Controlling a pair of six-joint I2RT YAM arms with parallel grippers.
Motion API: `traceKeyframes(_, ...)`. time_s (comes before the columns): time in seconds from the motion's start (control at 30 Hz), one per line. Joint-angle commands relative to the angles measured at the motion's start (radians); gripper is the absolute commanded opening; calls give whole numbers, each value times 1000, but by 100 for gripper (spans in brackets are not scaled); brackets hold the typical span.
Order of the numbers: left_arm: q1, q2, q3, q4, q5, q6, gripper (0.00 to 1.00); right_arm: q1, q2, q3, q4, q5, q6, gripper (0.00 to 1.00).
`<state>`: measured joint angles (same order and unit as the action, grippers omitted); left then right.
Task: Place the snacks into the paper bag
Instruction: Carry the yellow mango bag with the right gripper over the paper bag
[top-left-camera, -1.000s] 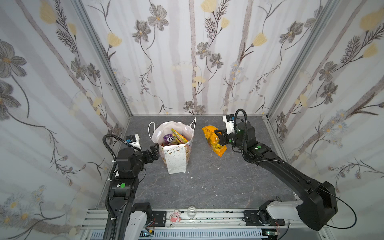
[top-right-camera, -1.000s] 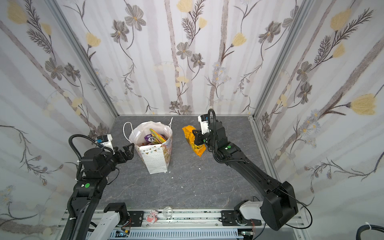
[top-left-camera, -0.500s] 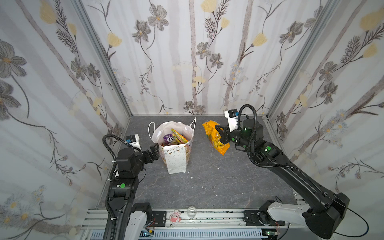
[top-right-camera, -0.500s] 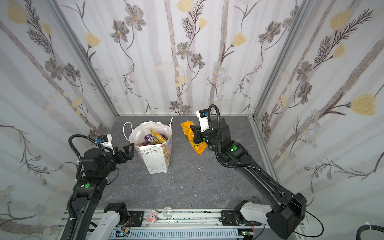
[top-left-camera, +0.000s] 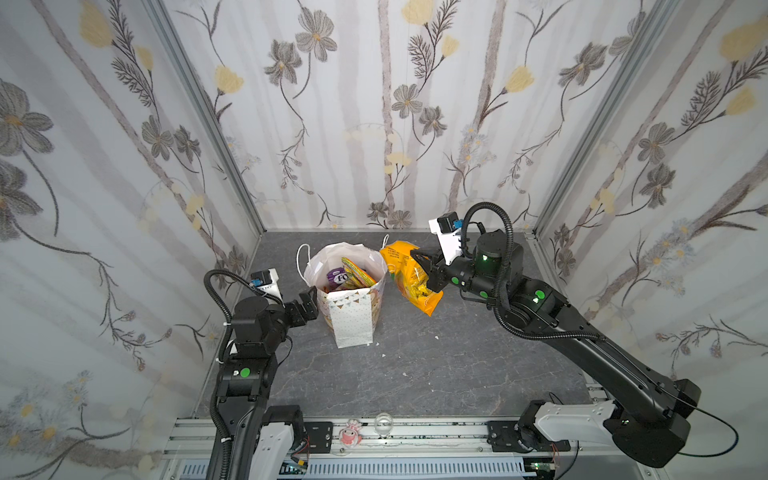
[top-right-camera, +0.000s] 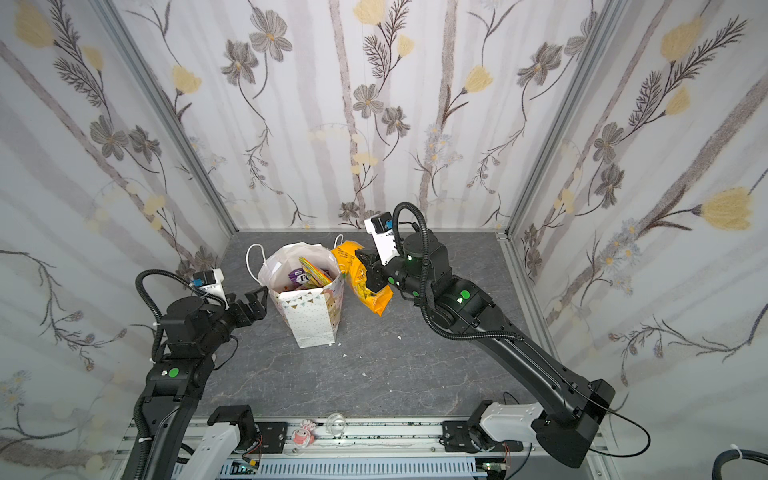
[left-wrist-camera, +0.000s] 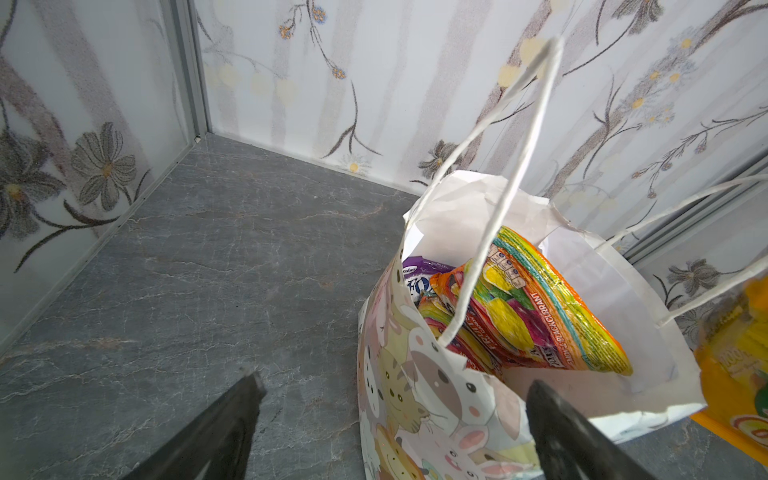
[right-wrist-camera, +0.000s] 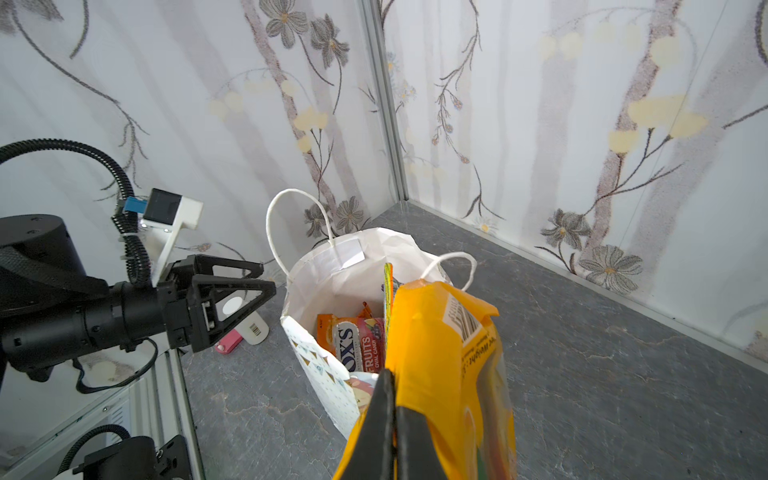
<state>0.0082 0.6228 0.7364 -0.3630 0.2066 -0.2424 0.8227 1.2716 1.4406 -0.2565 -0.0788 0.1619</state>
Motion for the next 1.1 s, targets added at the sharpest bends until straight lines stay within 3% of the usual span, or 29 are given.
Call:
traceKeyframes(0.0,1,0,2,29,5,3,100,36,17,58,39,29,-35,0)
traceKeyframes(0.7,2,-1,0,32,12,3,100,169,174,427,-52,59,-81,0)
traceKeyframes(1.07,1,-3,-1,31,14,5,100,187,276,508,34,42,-70,0)
